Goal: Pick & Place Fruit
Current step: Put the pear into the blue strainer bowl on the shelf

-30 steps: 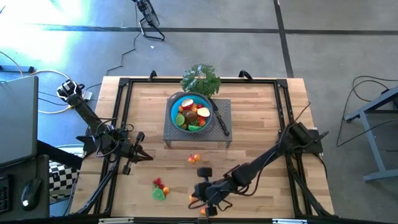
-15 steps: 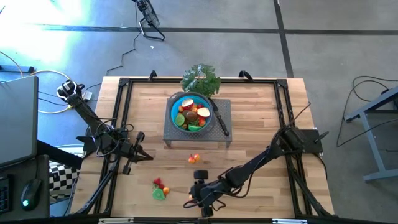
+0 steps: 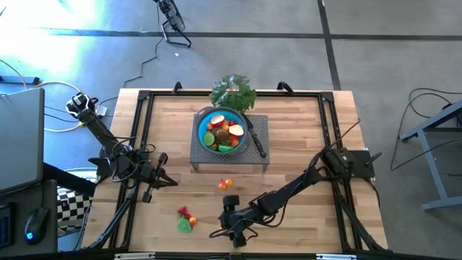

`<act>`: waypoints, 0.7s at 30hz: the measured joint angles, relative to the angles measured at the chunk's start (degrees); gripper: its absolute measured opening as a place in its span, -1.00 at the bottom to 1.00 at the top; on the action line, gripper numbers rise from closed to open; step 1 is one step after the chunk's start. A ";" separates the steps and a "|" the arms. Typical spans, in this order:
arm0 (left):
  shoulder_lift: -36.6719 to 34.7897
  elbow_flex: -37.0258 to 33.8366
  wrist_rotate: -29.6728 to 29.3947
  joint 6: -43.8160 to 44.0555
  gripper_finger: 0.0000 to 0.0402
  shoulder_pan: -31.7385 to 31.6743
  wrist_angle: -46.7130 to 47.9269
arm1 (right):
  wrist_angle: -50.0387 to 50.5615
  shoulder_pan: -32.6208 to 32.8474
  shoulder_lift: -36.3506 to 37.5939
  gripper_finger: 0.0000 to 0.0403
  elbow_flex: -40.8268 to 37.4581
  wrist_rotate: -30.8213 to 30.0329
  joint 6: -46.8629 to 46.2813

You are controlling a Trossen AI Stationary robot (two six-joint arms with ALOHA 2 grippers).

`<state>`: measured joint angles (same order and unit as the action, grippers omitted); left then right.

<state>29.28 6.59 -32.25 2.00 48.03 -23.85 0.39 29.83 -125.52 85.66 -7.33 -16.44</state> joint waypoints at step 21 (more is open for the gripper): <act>0.09 0.02 0.02 0.02 -1.00 -0.02 0.59 | -0.26 -0.24 -4.13 0.30 0.16 2.81 0.04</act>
<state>29.36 6.61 -32.23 2.02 48.01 -23.26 0.13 29.58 -129.64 85.82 -4.52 -16.40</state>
